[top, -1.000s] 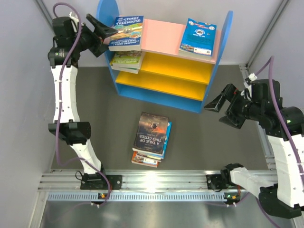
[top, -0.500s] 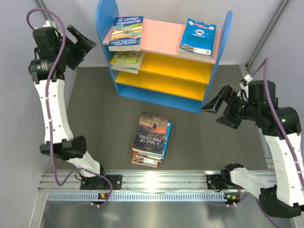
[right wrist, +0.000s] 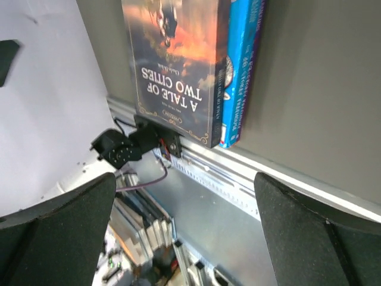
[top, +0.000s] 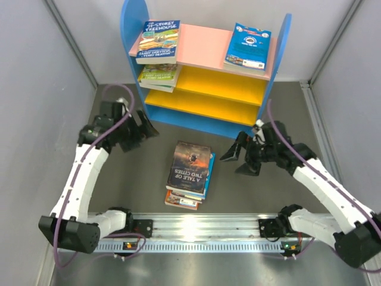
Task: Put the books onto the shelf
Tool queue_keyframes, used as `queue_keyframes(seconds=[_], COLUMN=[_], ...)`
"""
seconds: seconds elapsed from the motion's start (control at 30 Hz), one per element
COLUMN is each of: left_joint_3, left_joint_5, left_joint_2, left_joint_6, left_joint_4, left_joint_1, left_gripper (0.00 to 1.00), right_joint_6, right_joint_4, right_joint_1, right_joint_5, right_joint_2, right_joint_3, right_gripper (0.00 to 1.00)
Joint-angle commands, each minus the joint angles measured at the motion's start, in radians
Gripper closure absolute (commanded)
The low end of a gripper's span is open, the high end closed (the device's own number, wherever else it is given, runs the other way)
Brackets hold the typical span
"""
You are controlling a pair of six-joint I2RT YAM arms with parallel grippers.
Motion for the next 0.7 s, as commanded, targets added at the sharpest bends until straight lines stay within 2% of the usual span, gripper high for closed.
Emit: queue_keyframes(seconds=[0.0, 0.03, 0.23, 0.37, 0.67], left_joint_3=[-0.160, -0.230, -0.396, -0.435, -0.564], left_joint_5=[0.083, 0.101, 0.218, 0.218, 0.296], left_joint_2=[-0.051, -0.071, -0.083, -0.043, 0.063], left_joint_6=[-0.051, -0.064, -0.074, -0.079, -0.110], left_joint_4=[0.145, 0.171, 0.332, 0.383, 0.518], left_joint_1=[-0.067, -0.080, -0.137, -0.194, -0.239], left_gripper=[0.01, 0.01, 0.01, 0.01, 0.01], right_joint_6=[0.104, 0.106, 0.106, 0.111, 0.123], right_joint_4=[0.307, 0.321, 0.403, 0.438, 0.464], right_joint_1=[0.098, 0.133, 0.203, 0.224, 0.240], right_joint_5=[0.013, 0.025, 0.061, 0.090, 0.138], right_joint_2=[0.066, 0.115, 0.239, 0.304, 0.348], right_joint_3=[-0.036, -0.037, -0.042, -0.046, -0.074], right_gripper=[0.02, 0.03, 0.12, 0.16, 0.19])
